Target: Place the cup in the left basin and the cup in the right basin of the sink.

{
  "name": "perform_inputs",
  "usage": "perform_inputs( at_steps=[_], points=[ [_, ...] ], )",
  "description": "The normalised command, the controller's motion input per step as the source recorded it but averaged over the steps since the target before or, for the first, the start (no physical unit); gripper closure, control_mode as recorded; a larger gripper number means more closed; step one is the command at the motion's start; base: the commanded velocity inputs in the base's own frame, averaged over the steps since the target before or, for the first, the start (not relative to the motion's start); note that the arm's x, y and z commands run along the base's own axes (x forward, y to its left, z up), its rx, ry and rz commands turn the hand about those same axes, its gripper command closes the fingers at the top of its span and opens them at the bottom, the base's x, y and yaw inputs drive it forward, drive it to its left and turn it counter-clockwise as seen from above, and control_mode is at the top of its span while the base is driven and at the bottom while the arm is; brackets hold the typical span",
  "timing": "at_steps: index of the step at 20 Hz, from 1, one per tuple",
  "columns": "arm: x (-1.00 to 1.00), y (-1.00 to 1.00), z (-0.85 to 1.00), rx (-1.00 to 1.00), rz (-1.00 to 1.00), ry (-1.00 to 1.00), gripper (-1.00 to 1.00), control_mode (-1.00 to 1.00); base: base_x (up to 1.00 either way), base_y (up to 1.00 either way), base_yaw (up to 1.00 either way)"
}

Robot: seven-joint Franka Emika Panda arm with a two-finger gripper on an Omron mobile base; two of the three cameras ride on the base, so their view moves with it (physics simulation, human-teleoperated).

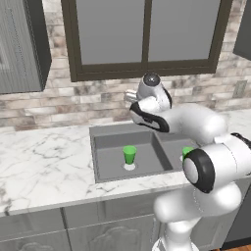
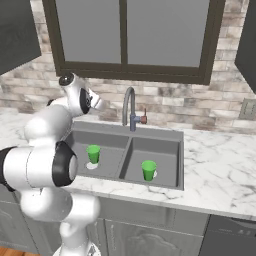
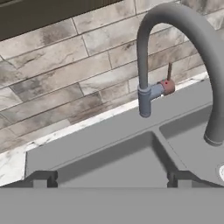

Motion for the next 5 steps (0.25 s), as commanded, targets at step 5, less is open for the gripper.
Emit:
perform_inputs(
  at_steps=[5],
  points=[
    [0.0,0.19,0.3,-0.16,0.04,0.07,-1.0,-1.0,0.0,0.0,0.0]
  ],
)
